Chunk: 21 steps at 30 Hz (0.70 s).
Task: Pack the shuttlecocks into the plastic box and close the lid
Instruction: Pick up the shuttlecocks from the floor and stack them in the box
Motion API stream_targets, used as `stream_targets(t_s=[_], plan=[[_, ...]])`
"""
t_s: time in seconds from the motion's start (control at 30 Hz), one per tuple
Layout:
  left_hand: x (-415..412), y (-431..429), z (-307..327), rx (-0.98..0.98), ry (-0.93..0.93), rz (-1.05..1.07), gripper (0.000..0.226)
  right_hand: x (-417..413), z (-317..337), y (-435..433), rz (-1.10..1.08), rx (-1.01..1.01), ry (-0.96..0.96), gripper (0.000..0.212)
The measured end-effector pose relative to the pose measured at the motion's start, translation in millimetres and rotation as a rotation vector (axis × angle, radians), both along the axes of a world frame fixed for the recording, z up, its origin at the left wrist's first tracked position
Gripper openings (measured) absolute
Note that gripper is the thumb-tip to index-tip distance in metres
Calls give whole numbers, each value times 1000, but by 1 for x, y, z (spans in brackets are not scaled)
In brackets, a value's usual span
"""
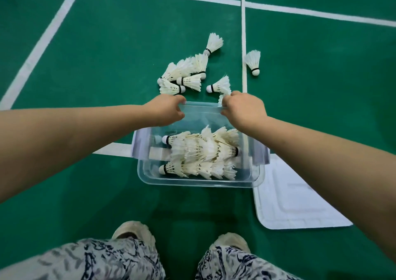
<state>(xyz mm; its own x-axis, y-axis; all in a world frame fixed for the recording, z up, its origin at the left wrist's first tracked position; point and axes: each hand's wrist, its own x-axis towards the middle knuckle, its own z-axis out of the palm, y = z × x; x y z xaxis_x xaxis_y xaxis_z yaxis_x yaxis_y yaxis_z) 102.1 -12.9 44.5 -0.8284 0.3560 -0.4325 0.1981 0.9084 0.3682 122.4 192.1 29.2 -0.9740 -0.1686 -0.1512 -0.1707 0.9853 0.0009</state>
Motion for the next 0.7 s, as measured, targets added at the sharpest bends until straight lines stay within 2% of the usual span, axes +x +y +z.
stream_targets(t_s=[0.3,0.5,0.7], plan=[[11,-8,4,69,-32,35,60,0,10,0,-17,-25,-63,31],[28,-2,28,92,69,-4,45,13,45,-1,-54,-31,-34,32],[41,-6,75,66,159,-39,40,31,97,-14,-14,49,-73,28]])
